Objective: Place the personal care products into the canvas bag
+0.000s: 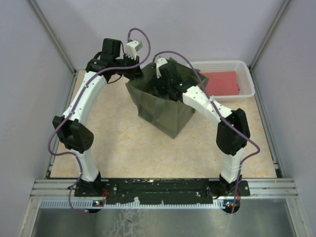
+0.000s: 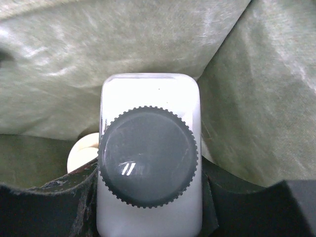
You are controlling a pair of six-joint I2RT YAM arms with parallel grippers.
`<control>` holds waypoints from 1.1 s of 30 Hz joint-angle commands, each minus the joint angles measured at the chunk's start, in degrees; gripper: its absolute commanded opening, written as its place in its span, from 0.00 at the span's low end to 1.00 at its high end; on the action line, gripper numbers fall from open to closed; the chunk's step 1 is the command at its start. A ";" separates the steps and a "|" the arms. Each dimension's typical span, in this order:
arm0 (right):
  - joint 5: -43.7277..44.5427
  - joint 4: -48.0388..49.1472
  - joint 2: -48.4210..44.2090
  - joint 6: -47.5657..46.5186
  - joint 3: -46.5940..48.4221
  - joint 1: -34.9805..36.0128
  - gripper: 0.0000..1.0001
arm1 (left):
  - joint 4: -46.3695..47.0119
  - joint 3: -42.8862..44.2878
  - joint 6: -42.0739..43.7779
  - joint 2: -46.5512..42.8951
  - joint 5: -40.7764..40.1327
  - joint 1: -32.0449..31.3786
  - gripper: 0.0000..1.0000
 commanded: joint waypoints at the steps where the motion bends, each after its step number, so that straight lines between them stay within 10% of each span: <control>1: -5.25 17.10 -9.12 4.53 -0.47 0.12 0.00 | 1.40 2.87 0.77 -0.96 -0.01 0.42 0.00; 19: -18.46 29.08 -5.59 15.93 -9.55 0.65 0.00 | 2.24 1.23 0.85 -2.27 0.69 0.42 0.00; 33: 8.90 20.40 -1.45 3.14 -9.46 1.26 0.00 | 3.29 -1.79 0.66 -3.57 -0.02 0.42 0.00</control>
